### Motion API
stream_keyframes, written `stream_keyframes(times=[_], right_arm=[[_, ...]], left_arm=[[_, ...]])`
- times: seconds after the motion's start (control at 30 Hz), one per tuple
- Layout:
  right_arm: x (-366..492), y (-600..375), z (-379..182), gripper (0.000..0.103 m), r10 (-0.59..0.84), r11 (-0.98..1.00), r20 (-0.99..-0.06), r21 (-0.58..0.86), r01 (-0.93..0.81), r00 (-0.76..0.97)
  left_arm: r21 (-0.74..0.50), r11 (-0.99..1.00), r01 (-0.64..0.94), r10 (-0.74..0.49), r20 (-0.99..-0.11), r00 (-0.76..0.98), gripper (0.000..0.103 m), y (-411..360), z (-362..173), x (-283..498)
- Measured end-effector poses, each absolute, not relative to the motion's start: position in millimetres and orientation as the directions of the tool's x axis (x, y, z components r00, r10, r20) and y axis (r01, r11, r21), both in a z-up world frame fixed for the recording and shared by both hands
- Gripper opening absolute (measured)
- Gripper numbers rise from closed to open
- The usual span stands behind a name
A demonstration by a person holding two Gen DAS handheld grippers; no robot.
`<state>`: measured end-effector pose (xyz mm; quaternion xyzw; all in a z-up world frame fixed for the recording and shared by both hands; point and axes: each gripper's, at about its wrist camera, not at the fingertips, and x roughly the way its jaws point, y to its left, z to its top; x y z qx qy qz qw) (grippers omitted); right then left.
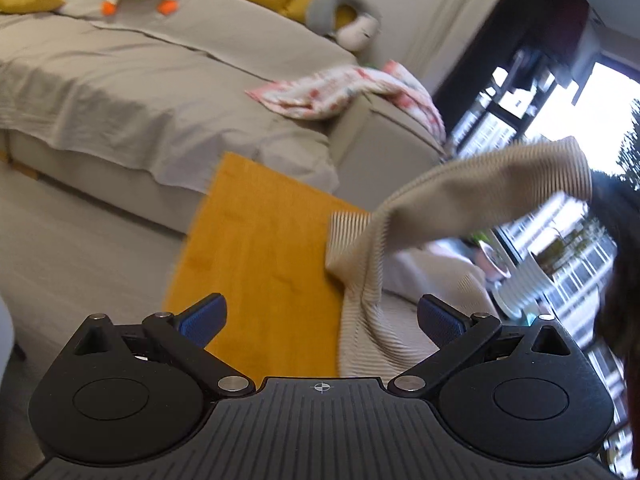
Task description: Fold clothes
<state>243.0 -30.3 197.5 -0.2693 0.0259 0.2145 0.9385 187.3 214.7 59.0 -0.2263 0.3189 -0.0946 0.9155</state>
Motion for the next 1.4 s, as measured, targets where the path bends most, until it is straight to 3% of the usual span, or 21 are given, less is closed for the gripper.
stream_keyframes(times=[0.1, 0.37, 0.47, 0.53, 0.67, 0.87, 0.97, 1.0, 1.03, 1.07, 1.1, 1.4], right_arm=[[269.7, -57.7, 198.9, 0.003, 0.306, 0.773, -0.146, -0.538, -0.335, 0.941], [261.0, -127.9, 151.5, 0.008, 0.233, 0.821, -0.339, -0.434, -0.371, 0.912], [257.7, -154.3, 133.8, 0.022, 0.208, 0.838, -0.409, -0.393, -0.377, 0.888], [255.5, -171.8, 121.9, 0.041, 0.193, 0.850, -0.455, -0.365, -0.379, 0.869], [251.4, -206.5, 98.4, 0.046, 0.165, 0.873, -0.543, -0.308, -0.378, 0.823], [270.8, -213.6, 81.7, 0.046, 0.247, 0.950, -0.624, 0.004, -0.313, 0.741], [280.5, -217.1, 73.3, 0.046, 0.298, 0.953, -0.650, 0.159, -0.258, 0.699], [283.7, -218.3, 70.5, 0.041, 0.316, 0.949, -0.656, 0.210, -0.237, 0.686], [286.9, -219.5, 67.7, 0.032, 0.335, 0.942, -0.661, 0.259, -0.214, 0.672], [290.1, -220.6, 65.0, 0.007, 0.352, 0.933, -0.664, 0.304, -0.192, 0.660], [293.3, -221.2, 63.5, 0.004, 0.347, 0.935, -0.661, 0.298, -0.191, 0.665], [321.4, -226.5, 50.6, 0.004, 0.294, 0.954, -0.633, 0.241, -0.178, 0.716]], left_arm=[[-0.466, 0.882, 0.069, -0.355, -0.561, 0.748, 0.103, 191.2, 51.8, 196.4], [-0.409, 0.897, 0.170, -0.410, -0.622, 0.667, 0.103, 133.1, 36.6, 221.4], [-0.389, 0.899, 0.200, -0.419, -0.630, 0.654, 0.103, 116.5, 34.0, 228.9], [-0.370, 0.902, 0.220, -0.419, -0.634, 0.651, 0.103, 107.4, 32.9, 232.1], [-0.327, 0.908, 0.260, -0.416, -0.645, 0.641, 0.103, 90.8, 28.5, 236.9], [-0.276, 0.915, 0.294, -0.402, -0.663, 0.631, 0.103, 74.8, 22.5, 239.2], [-0.266, 0.914, 0.306, -0.404, -0.658, 0.636, 0.103, 73.5, 23.7, 234.4], [-0.263, 0.914, 0.310, -0.405, -0.656, 0.637, 0.103, 73.4, 24.1, 232.5], [-0.262, 0.915, 0.308, -0.403, -0.656, 0.638, 0.103, 74.1, 24.5, 231.8], [-0.262, 0.915, 0.306, -0.402, -0.656, 0.639, 0.103, 75.9, 24.8, 230.1], [-0.263, 0.915, 0.306, -0.402, -0.655, 0.640, 0.103, 77.5, 25.2, 230.4], [-0.291, 0.913, 0.288, -0.408, -0.597, 0.691, 0.103, 78.7, 39.4, 235.7]])
